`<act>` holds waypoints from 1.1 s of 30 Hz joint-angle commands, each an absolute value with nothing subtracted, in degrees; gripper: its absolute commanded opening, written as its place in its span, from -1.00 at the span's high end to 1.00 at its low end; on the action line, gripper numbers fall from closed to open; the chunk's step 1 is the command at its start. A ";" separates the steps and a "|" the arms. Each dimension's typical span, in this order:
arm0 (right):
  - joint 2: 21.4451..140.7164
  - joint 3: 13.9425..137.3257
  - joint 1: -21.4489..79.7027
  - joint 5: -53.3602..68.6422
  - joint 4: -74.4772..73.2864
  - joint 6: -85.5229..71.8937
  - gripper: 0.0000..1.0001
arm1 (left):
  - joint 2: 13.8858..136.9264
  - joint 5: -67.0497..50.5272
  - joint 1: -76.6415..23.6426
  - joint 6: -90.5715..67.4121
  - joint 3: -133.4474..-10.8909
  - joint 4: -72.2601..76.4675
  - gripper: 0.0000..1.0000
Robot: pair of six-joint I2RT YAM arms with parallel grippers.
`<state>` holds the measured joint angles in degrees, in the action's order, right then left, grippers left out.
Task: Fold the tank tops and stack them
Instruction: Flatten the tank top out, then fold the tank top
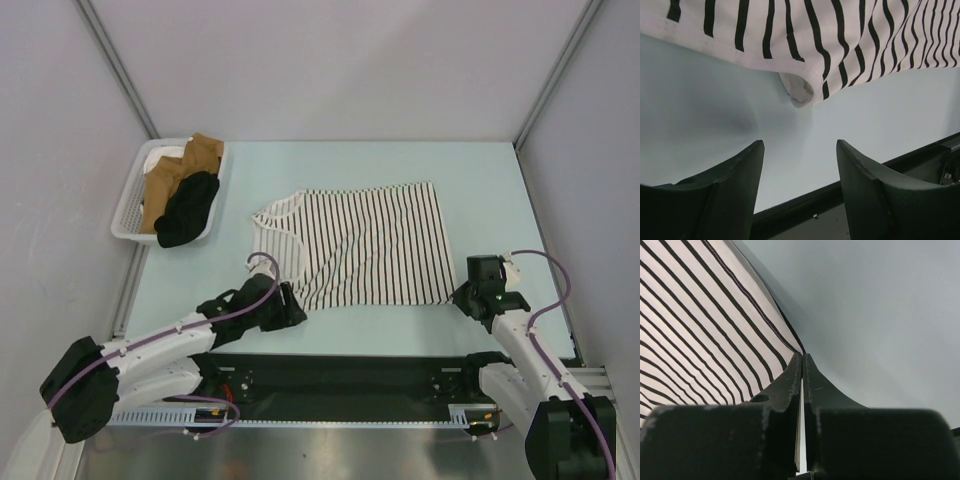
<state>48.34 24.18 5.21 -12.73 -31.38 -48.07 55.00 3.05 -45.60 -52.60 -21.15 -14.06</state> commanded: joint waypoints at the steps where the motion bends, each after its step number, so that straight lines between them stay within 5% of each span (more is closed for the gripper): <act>1: 49.31 24.35 5.01 -13.89 -31.20 -49.13 1.00 | 57.30 5.01 -47.89 -56.51 -20.21 -8.10 -0.26; 12: 49.13 24.43 4.92 -13.63 -29.18 -48.96 1.00 | 69.34 12.92 -48.43 -64.60 -21.36 -0.98 -0.09; 18: 48.96 25.22 4.75 -13.71 -30.67 -48.78 1.00 | 74.62 10.64 -48.60 -63.81 -22.85 -0.44 0.99; 33: 39.37 30.41 2.64 -14.16 -40.35 -51.24 1.00 | 54.32 6.58 -48.61 -64.25 -23.02 -16.68 0.99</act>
